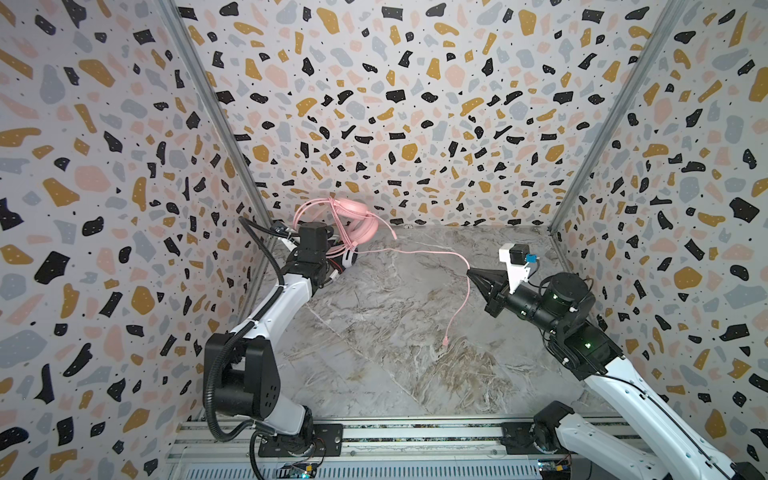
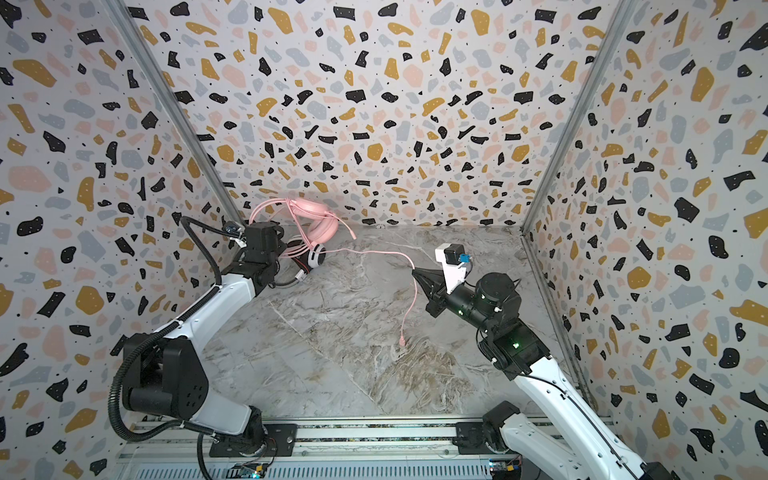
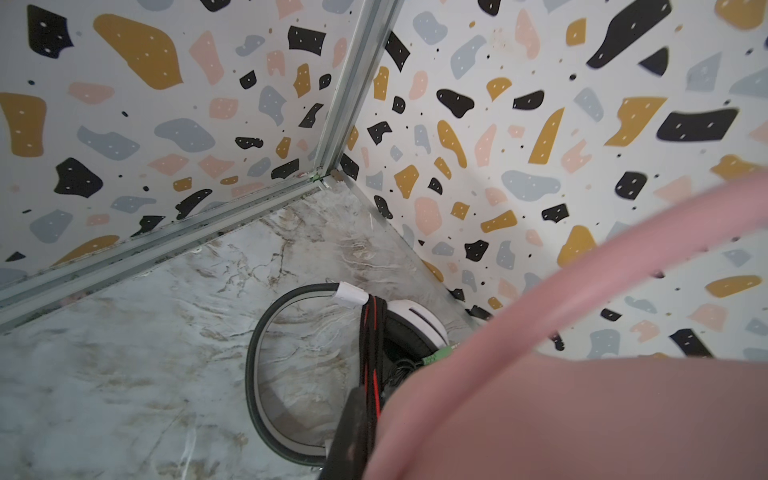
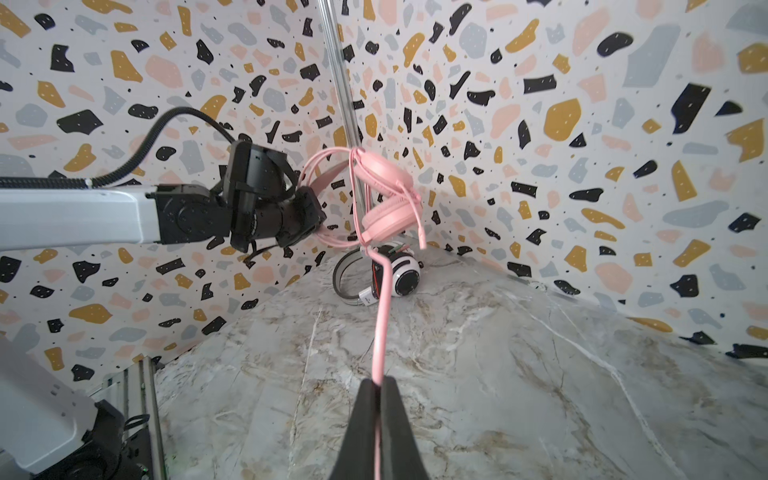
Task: Wrap the headphones
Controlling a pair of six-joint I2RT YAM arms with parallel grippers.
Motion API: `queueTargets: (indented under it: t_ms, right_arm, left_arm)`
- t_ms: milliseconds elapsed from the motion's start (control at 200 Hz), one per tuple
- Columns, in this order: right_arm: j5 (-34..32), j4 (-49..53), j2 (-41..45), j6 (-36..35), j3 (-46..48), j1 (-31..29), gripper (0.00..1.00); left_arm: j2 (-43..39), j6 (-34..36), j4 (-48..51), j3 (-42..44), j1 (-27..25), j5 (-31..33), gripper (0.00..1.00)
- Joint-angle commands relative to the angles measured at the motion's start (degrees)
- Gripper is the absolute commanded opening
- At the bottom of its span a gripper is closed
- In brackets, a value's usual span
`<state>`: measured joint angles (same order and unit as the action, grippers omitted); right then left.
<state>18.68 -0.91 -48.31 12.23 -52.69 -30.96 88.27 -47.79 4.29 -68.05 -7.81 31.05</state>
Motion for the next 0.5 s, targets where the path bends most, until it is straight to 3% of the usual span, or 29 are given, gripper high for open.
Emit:
queueTargets:
  t_ms: [0, 235, 406, 496]
  right_arm:
    - [-1.7, -4.4, -1.1, -0.4, -4.3, 0.3, 0.00]
    - [-0.2, -7.6, -5.8, 0.1, -13.3, 0.4, 0.00]
    - [2.0, -6.4, -8.2, -0.9, -18.7, 0.5, 0.00]
    - [0.6, -6.7, -8.6, -1.2, -16.0, 0.5, 0.00]
  left_arm:
    - [2.1, 4.1, -3.5, -2.7, 0.2, -0.6, 0.00]
    - [8.3, 13.5, 2.6, -8.8, -2.6, 1.6, 0.00]
    - [9.0, 14.7, 3.2, -10.0, -4.0, 0.8, 0.00]
    - [7.8, 14.5, 3.2, -10.4, -4.6, 0.1, 0.00]
